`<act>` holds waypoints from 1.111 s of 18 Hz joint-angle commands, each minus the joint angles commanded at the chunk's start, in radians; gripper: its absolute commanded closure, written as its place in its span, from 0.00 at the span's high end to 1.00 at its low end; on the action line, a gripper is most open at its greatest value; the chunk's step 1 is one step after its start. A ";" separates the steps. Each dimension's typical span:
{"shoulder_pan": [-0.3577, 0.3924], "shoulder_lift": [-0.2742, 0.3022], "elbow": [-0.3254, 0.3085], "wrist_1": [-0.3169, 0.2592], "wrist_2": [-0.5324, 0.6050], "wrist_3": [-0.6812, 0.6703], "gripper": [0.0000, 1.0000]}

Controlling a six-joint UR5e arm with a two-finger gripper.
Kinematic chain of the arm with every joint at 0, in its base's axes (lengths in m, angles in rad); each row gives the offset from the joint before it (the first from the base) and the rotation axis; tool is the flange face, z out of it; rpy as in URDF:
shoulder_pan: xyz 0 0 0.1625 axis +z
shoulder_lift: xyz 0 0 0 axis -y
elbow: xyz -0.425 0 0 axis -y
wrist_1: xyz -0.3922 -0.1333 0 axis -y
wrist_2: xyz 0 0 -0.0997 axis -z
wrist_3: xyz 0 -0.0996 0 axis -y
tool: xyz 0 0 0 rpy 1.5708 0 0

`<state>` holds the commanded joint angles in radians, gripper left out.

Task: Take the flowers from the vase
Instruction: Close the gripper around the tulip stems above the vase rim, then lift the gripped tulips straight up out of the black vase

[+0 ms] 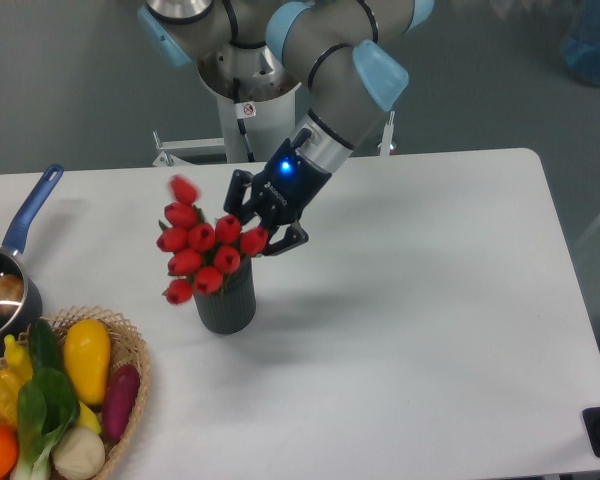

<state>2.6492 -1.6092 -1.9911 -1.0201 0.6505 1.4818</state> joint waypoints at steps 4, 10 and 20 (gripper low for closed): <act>0.011 0.026 0.002 -0.003 -0.040 -0.003 0.00; 0.014 0.138 0.006 -0.011 -0.081 -0.073 0.00; 0.063 0.196 0.184 -0.198 -0.072 -0.141 0.00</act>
<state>2.7118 -1.4128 -1.8072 -1.2179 0.5783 1.3407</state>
